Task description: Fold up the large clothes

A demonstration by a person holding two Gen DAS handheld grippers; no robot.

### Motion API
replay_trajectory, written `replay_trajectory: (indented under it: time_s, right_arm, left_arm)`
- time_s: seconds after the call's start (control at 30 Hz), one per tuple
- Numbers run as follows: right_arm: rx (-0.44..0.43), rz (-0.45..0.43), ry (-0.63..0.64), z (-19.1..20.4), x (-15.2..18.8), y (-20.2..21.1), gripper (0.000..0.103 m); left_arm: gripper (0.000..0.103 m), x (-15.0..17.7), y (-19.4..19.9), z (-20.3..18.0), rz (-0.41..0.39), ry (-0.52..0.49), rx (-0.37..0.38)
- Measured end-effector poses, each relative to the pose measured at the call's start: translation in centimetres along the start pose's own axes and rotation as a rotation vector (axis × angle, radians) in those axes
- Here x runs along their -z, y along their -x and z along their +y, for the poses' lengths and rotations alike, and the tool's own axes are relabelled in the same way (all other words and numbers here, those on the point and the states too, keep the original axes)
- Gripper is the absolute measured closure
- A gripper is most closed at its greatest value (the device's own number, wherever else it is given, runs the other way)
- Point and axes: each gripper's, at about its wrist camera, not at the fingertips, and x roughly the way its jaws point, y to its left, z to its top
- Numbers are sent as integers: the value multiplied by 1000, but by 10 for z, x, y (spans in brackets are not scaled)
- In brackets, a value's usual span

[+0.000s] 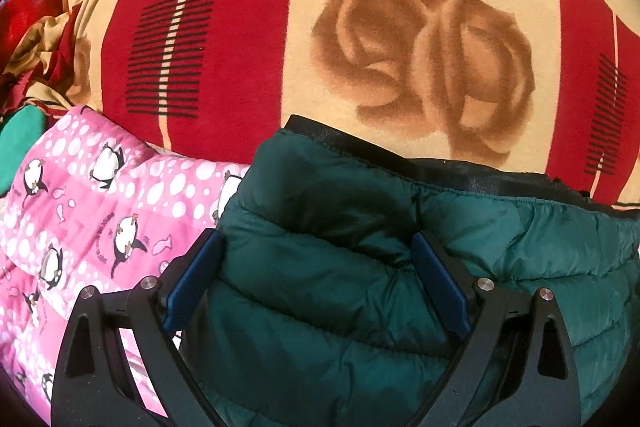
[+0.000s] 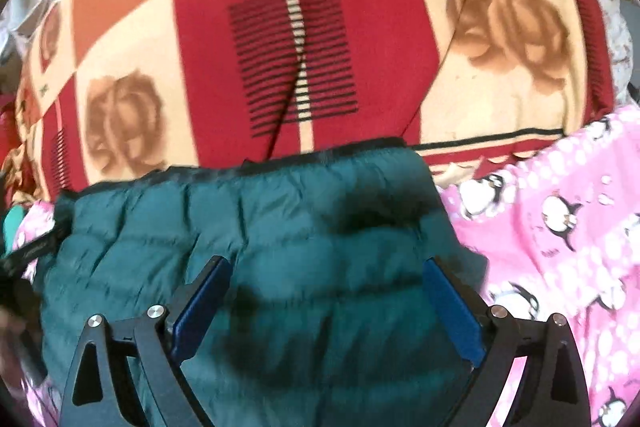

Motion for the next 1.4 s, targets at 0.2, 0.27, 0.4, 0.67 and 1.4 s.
replay_trajectory:
  time_s: [0.2,0.27,0.4,0.67,1.4]
  right_arm:
    - [32,50,24,-13,28,-14,6]
    - [21,55,13,-16,32,-20,6]
    - [24,60,6,-20,31,-11,6]
    - [-11,3,-34,-26,33,27,7]
    - [-78,106,-173,-74,37,-7,0]
  left_arm:
    - [8,8,14,-1,-31,4,-18]
    - [8,13,24,0,-45,6,-18]
    - [8,23,46,2,-82,-5,-20]
    - [8,40,78,7,-139,-46,-33]
    - [7,59,36,64,44,176,286]
